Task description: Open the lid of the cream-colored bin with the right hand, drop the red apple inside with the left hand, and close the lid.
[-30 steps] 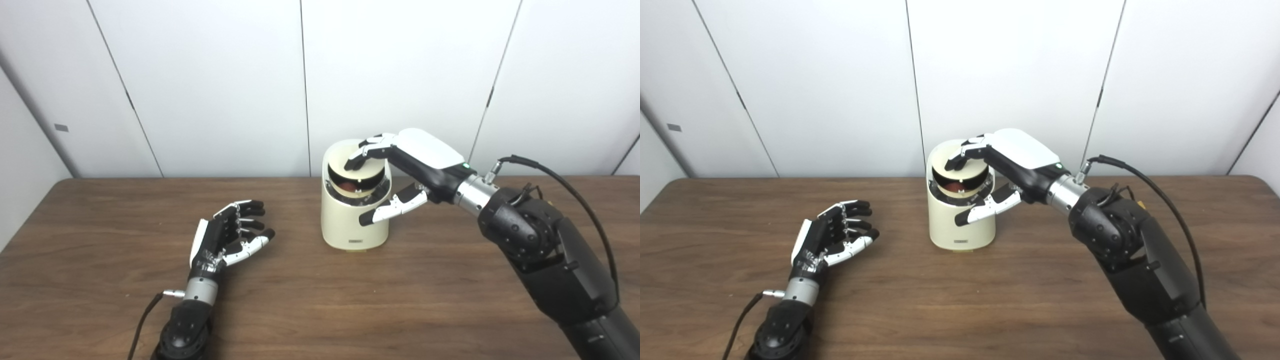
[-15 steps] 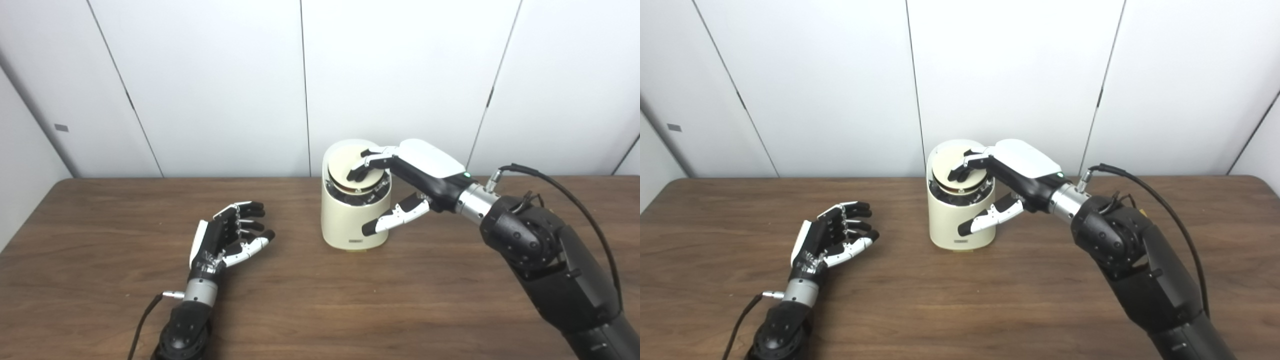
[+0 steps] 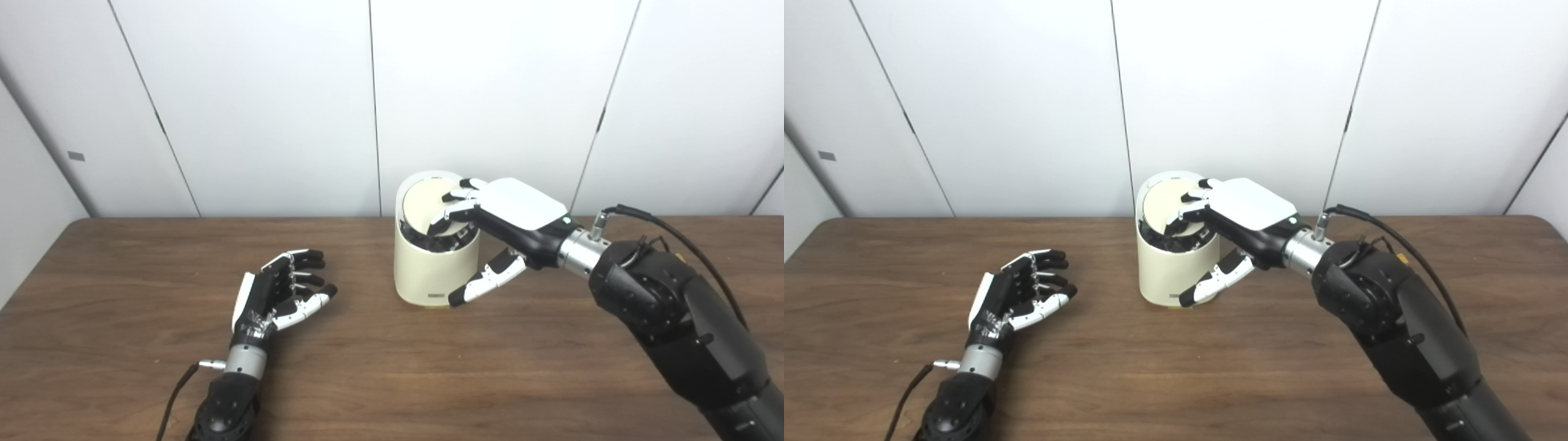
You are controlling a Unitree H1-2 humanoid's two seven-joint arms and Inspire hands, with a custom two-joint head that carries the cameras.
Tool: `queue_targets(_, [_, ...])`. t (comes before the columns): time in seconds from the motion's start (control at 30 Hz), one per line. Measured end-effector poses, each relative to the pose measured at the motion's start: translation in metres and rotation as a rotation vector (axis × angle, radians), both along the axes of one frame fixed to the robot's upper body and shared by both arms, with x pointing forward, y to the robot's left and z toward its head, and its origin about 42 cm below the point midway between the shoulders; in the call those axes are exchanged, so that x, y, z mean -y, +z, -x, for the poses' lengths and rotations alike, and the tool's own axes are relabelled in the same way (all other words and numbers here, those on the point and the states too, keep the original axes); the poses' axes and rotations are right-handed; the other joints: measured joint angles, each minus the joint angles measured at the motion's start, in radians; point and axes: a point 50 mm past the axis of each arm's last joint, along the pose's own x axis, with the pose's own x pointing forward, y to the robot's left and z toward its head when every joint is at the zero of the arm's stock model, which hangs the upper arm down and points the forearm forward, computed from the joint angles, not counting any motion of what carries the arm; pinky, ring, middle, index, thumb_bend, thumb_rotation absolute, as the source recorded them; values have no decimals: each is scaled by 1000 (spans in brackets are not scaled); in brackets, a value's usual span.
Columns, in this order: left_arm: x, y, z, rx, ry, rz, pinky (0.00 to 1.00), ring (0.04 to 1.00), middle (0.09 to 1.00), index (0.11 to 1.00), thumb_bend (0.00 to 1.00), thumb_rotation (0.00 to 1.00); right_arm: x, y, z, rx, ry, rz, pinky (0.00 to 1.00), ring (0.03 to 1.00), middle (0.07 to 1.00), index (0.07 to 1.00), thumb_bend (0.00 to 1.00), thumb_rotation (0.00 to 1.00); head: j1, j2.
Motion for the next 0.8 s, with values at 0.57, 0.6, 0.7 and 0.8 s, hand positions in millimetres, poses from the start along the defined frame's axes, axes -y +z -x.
queue_targets(0.57, [2, 1, 2, 2, -3, -13, 477, 595, 693, 696, 584, 0, 11, 5, 0, -14, -23, -261, 755, 856, 873, 873, 663, 395, 5, 2])
queue_targets(0.6, [2, 1, 2, 2, -3, -13, 474, 591, 691, 696, 583, 0, 12, 8, -1, -13, -37, -321, 726, 861, 895, 896, 650, 373, 5, 2])
queue_targets(0.7, [3, 1, 2, 2, -5, -13, 479, 594, 686, 695, 586, 0, 18, 14, -3, -21, -69, -480, 735, 874, 916, 913, 645, 317, 5, 0])
queue_targets(0.8, [2, 1, 2, 1, -5, -14, 485, 598, 687, 698, 586, 0, 30, 17, -3, -21, -86, -567, 764, 876, 897, 911, 652, 274, 5, 0])
